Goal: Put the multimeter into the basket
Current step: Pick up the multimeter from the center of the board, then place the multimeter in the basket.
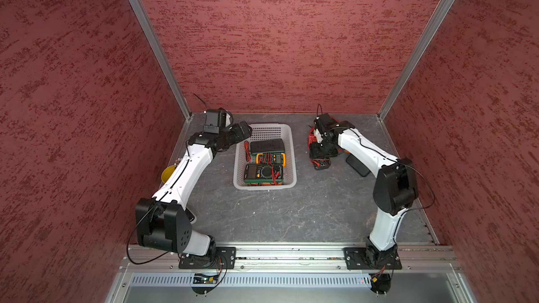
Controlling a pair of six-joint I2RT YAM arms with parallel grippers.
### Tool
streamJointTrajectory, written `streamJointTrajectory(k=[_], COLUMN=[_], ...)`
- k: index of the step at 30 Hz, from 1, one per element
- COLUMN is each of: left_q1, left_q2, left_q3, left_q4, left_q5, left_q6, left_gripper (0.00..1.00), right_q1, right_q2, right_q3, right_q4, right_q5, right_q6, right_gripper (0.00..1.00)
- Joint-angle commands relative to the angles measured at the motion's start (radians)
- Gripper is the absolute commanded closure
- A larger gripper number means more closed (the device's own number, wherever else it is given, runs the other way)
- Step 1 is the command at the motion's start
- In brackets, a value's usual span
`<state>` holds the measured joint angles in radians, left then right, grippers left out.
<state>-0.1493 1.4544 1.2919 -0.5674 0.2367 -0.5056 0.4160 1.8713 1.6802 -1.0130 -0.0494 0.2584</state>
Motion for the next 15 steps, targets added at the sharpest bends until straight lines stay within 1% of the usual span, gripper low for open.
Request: streamJointTrajectory(k=[1, 7, 10, 15], left_q1=[0.020, 0.036, 0.042, 0.048], left_q2=[-0.016, -0.023, -0.038, -0.069], left_q3=[-0.029, -0.065, -0.098, -0.151], left_q4=[0.014, 0.011, 0.024, 0.037], left_q5=[-0.011, -0.017, -0.027, -0.044], left_q6=[-0.014, -0.006, -0.015, -0.031], left_gripper=[0.00, 0.00, 0.00, 0.00], right_q1=[0.039, 0.108, 0.152, 0.225], right_q2=[-0.008, 0.119, 0.198, 0.341], right_q3=[0.112, 0.333, 0.445, 0.632], right_q4=[0.016, -0.001, -0.011, -0.024], right_q5=[-0.058, -0.054, -0.049, -0.055], right_q6=[0.123, 0.230, 0.263, 0.302], right_gripper=[0.71, 0.71, 0.71, 0.69])
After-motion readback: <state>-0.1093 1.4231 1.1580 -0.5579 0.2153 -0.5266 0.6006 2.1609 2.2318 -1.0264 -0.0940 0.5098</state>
